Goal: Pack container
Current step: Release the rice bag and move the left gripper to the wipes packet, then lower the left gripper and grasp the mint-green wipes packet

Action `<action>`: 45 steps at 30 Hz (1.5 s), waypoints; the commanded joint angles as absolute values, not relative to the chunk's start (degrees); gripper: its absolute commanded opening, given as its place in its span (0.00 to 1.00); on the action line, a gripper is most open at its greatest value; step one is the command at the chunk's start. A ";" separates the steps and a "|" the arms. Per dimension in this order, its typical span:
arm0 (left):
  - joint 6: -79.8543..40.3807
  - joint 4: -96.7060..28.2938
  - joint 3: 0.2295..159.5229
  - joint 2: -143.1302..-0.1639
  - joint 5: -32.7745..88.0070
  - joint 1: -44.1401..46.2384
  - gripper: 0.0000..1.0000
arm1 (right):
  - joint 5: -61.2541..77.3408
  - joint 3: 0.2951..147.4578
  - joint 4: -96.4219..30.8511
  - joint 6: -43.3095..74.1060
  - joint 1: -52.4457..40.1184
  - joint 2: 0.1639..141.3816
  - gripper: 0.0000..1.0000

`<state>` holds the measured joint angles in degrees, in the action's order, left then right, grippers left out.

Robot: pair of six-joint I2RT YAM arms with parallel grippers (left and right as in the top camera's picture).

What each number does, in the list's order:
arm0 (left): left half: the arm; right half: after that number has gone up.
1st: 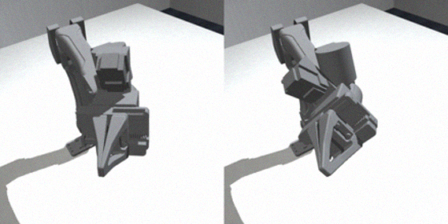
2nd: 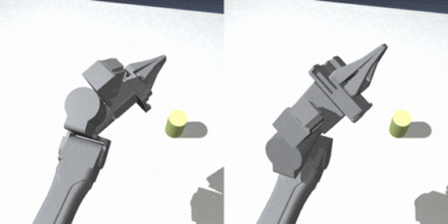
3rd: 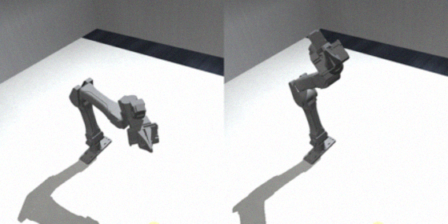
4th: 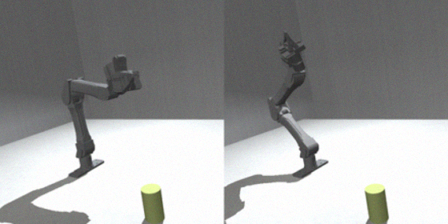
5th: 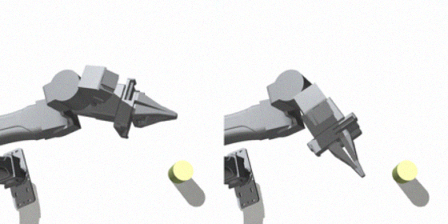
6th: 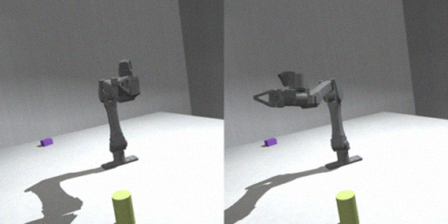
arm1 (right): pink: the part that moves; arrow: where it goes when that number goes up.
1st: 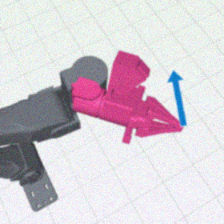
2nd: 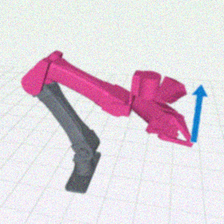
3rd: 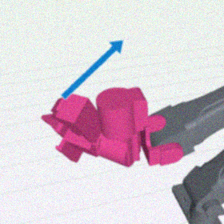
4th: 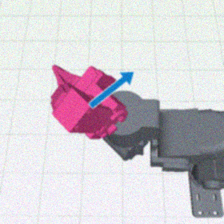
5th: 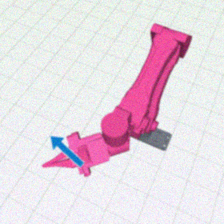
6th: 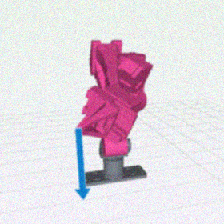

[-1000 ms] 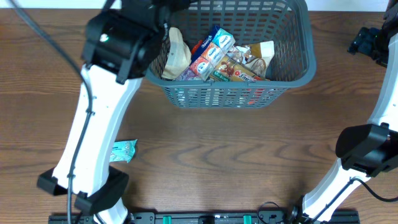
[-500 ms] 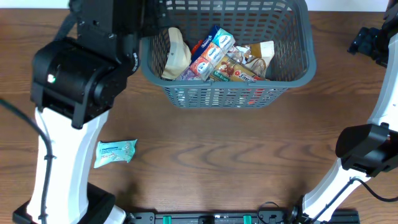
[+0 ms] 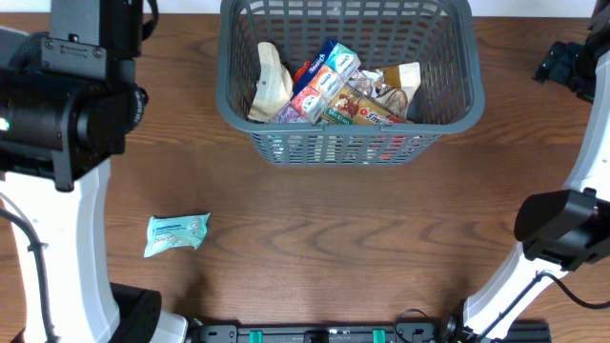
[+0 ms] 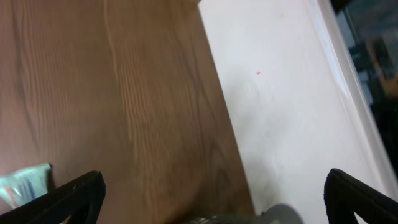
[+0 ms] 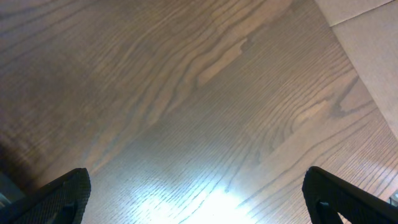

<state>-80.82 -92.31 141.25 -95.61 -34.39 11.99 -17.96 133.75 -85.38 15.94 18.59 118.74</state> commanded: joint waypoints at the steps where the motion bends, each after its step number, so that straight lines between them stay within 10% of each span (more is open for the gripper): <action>1: -86.32 -96.79 138.56 -95.26 -30.46 8.88 0.99 | -18.57 133.69 -85.25 16.69 19.09 119.17 0.99; 17: -95.79 -95.24 105.14 -95.26 -13.93 -4.54 0.99 | -18.57 133.69 -85.25 16.69 19.09 119.17 0.99; 45: -72.38 -62.02 60.18 -82.54 1.98 -4.69 0.99 | -18.57 133.69 -85.25 16.69 19.09 119.17 0.99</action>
<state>-73.95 -62.35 63.05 -88.99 0.97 -4.45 -17.98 133.75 -85.38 15.94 18.59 118.74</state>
